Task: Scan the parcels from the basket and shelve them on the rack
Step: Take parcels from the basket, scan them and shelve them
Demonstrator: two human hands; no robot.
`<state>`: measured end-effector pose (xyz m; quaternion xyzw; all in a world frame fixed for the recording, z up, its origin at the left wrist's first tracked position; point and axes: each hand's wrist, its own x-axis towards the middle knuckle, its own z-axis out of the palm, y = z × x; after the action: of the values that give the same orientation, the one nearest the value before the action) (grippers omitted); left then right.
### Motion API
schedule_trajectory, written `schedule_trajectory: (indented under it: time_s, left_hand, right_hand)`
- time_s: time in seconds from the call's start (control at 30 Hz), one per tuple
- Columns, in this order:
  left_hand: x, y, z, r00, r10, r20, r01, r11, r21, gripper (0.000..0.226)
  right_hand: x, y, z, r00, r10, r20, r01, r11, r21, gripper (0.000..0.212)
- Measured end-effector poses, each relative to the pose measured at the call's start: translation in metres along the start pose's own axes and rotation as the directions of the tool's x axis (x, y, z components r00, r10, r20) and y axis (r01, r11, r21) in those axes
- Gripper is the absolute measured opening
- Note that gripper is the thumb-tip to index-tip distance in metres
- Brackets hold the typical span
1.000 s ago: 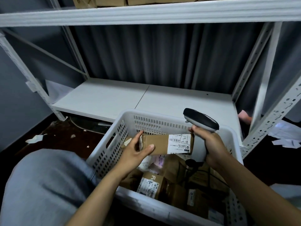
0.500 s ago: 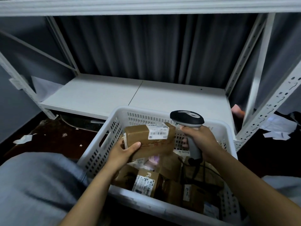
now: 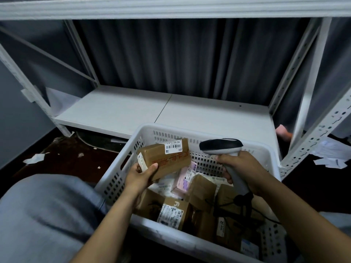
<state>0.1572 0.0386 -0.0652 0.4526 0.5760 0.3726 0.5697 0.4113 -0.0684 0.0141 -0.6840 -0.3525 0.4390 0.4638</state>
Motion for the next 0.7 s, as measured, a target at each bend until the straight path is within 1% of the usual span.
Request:
schedule_trajectory:
  time_s: [0.1, 0.23, 0.33, 0.53, 0.63, 0.7]
  left_hand:
    - [0.0, -0.001, 0.0, 1.0, 0.006, 0.005, -0.006, 1.0, -0.02, 0.023]
    - [-0.002, -0.001, 0.0, 1.0, 0.003, 0.015, -0.003, 1.0, 0.006, 0.025]
    - [-0.005, 0.001, -0.001, 1.0, 0.001, 0.019, -0.001, 1.0, 0.029, 0.019]
    - [-0.012, 0.006, -0.002, 1.0, 0.023, 0.016, -0.024, 0.997, 0.071, 0.024]
    - [-0.017, 0.014, -0.006, 0.998, 0.05, 0.032, -0.054, 0.987, 0.149, 0.046]
    - [-0.022, 0.024, -0.007, 0.996, 0.077, 0.034, -0.081, 0.986, 0.149, 0.049]
  right_hand:
    - [0.001, 0.0, -0.004, 1.0, 0.003, -0.003, -0.003, 1.0, 0.002, 0.024]
    - [0.001, -0.001, -0.006, 1.0, 0.02, -0.011, -0.02, 1.0, -0.002, 0.021]
    - [0.001, -0.002, -0.006, 1.0, 0.016, -0.023, -0.016, 1.0, -0.006, 0.021]
    - [0.001, -0.004, -0.004, 1.0, 0.016, 0.001, -0.016, 1.0, -0.014, 0.025]
    - [-0.005, -0.006, -0.005, 1.0, -0.013, -0.022, 0.013, 1.0, -0.005, 0.022]
    - [-0.011, -0.01, -0.005, 0.998, -0.028, -0.063, 0.028, 1.0, -0.008, 0.023]
